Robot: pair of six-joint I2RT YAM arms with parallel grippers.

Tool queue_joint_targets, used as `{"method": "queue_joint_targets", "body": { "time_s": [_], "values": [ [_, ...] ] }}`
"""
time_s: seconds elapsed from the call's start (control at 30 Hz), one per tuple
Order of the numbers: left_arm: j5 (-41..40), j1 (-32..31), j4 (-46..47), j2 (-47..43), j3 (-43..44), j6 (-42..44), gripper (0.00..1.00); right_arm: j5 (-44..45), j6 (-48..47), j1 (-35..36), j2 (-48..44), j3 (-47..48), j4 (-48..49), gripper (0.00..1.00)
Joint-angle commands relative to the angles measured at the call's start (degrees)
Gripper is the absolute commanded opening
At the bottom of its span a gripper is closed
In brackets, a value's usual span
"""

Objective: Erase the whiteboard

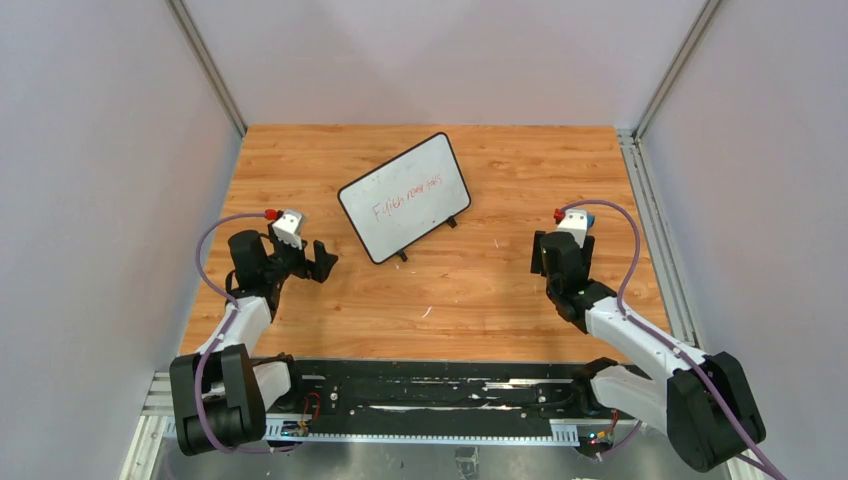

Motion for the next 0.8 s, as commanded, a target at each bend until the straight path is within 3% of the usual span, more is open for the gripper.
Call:
{"method": "queue_joint_targets", "body": {
  "time_s": [0.0,0.33,0.43,0.6,0.77],
  "values": [
    [0.0,0.2,1.6,0.1,1.2,0.1,0.98,2.9,-0.7,1.2,0.2,1.6,-0.1,0.70],
    [0.9,0.2,1.5,0.0,1.2,-0.3,0.98,9.4,2.9,1.4,2.7,7.5,-5.7,0.71],
    [0.8,0.2,0.9,-0.5,1.2,-0.1,1.00,13.0,3.4,1.3,6.8,13.5,-10.4,0.64],
    [0.8,0.2,0.5,-3.1,0.2,0.5,0.98,16.2,8.2,-0.7,17.8,30.1,-28.7,0.55],
    [0.6,0.2,0.5,-4.2,-0.2,0.5,0.98,7.4,13.4,-7.2,26.0,42.8,-40.1,0.52]
  ]
}}
